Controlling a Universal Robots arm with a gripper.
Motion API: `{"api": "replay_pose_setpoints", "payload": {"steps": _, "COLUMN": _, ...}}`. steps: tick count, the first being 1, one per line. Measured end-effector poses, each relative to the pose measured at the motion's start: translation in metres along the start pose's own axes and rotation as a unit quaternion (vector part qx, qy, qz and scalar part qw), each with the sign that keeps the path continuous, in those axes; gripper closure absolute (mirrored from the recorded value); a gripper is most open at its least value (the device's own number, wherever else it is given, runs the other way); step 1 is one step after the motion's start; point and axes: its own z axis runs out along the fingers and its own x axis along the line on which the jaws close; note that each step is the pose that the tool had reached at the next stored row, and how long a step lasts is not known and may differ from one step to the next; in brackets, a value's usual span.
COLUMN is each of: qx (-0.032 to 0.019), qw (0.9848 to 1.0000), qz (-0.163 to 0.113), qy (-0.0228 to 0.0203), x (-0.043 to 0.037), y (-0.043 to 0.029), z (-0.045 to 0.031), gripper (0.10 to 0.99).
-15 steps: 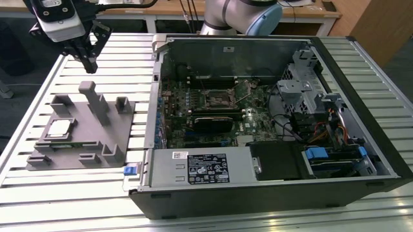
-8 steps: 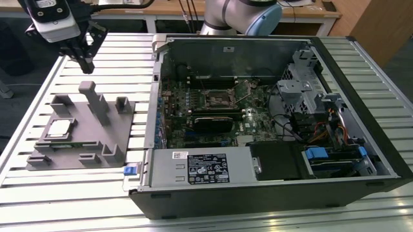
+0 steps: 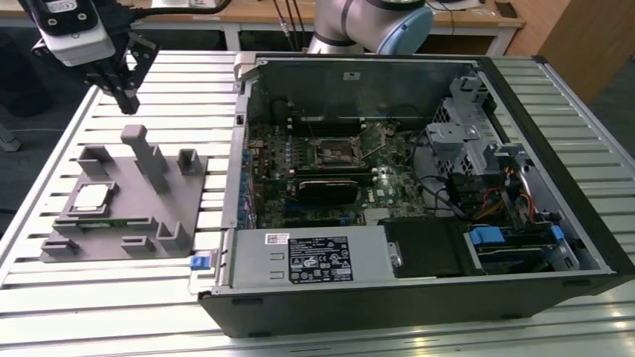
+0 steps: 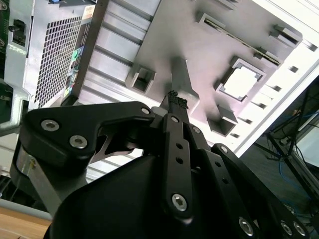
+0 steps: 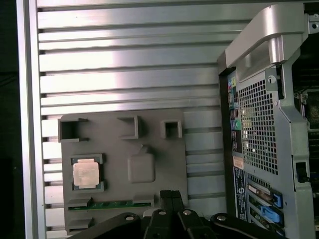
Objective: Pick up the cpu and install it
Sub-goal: 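Reach for the cpu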
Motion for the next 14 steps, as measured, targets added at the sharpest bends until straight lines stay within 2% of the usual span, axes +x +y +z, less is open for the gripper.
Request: {"api": "replay_pose_setpoints", "payload": {"steps": 14, "qx": 0.0, "qw": 1.0, "qz": 0.0, "qy": 0.0, "x": 0.0119, "y": -0.0009, "z": 0.0011, "gripper": 0.98}}
